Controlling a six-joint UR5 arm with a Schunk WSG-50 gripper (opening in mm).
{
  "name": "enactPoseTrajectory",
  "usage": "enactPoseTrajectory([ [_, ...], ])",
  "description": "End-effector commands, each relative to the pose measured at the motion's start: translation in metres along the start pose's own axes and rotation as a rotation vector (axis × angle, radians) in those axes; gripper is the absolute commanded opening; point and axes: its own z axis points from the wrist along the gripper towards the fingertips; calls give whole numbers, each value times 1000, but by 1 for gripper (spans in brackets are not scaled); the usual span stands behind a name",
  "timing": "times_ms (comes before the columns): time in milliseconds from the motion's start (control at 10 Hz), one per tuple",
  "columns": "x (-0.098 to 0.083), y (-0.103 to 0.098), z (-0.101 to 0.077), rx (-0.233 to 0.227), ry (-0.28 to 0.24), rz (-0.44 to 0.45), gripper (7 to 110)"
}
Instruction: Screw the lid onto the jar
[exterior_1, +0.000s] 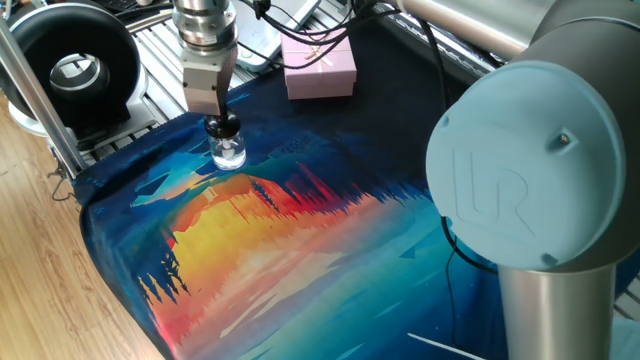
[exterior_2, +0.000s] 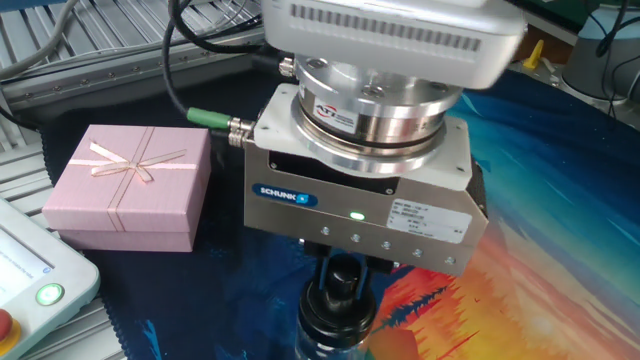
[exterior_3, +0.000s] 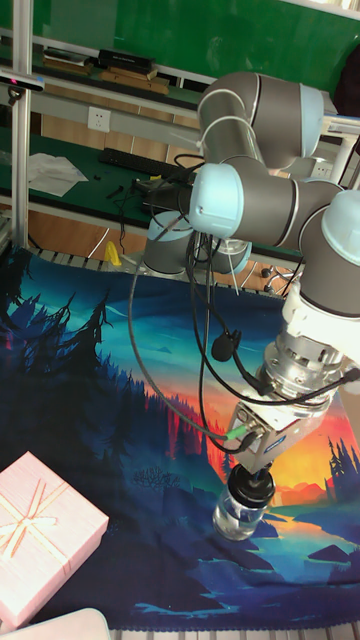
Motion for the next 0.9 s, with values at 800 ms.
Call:
enactPoseTrajectory([
  [800,0,-2,0,18,27,509,7],
])
